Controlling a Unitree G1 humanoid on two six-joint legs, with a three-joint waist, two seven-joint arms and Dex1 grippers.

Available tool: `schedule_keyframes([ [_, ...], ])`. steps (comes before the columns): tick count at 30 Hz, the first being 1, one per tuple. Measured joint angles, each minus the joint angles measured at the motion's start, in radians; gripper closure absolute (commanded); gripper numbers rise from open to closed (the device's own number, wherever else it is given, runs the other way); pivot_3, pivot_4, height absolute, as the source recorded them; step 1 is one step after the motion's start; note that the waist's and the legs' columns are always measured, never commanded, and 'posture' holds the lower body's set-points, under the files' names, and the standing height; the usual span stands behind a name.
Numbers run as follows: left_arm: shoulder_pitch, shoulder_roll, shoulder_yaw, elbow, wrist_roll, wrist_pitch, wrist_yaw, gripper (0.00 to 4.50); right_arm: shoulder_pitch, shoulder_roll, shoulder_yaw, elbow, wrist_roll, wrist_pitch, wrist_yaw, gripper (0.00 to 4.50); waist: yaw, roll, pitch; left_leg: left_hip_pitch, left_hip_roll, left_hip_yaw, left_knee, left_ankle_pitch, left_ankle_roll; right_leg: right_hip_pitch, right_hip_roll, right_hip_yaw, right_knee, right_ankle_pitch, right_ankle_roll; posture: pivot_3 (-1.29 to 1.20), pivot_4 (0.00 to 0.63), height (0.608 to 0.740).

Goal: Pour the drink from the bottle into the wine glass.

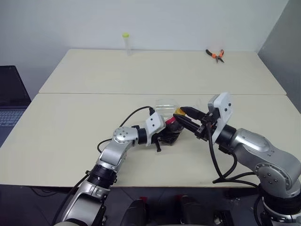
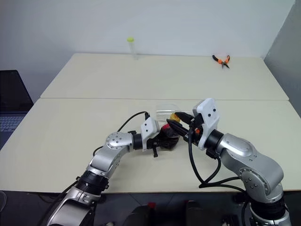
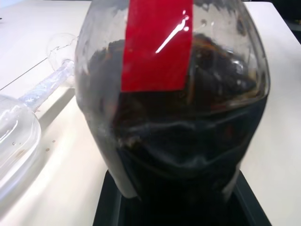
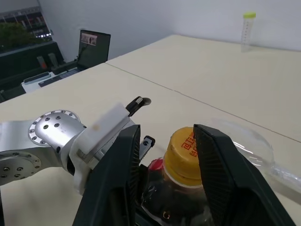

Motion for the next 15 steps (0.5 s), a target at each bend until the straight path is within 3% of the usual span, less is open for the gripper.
schedule_keyframes([
  [5, 0.0, 0.002, 0.0, 0.0, 0.001, 0.0, 0.0, 3.76, -0.002, 0.006, 0.017, 0.024, -0.051, -0.032, 0.009, 2.58, 0.0, 0.0, 0.0, 0.0, 0.0, 0.0, 0.0, 0.0, 0.0, 0.0, 0.0, 0.0, 0.0, 0.0, 0.0, 0.0, 0.15, 0.74],
  [9, 0.0, -0.001, 0.0, 0.0, 0.0, 0.0, -0.001, 3.76, 0.0, 0.01, 0.017, 0.038, -0.063, -0.043, 0.015, 1.69, 0.0, 0.0, 0.0, 0.0, 0.0, 0.0, 0.0, 0.0, 0.0, 0.0, 0.0, 0.0, 0.0, 0.0, 0.0, 0.0, 0.15, 0.74],
  [15, 0.0, -0.001, 0.0, 0.0, 0.0, 0.0, -0.001, 3.76, 0.006, 0.005, 0.017, 0.049, -0.07, -0.043, 0.029, 1.64, 0.0, 0.0, 0.0, 0.0, 0.0, 0.0, 0.0, 0.0, 0.0, 0.0, 0.0, 0.0, 0.0, 0.0, 0.0, 0.0, 0.15, 0.74],
])
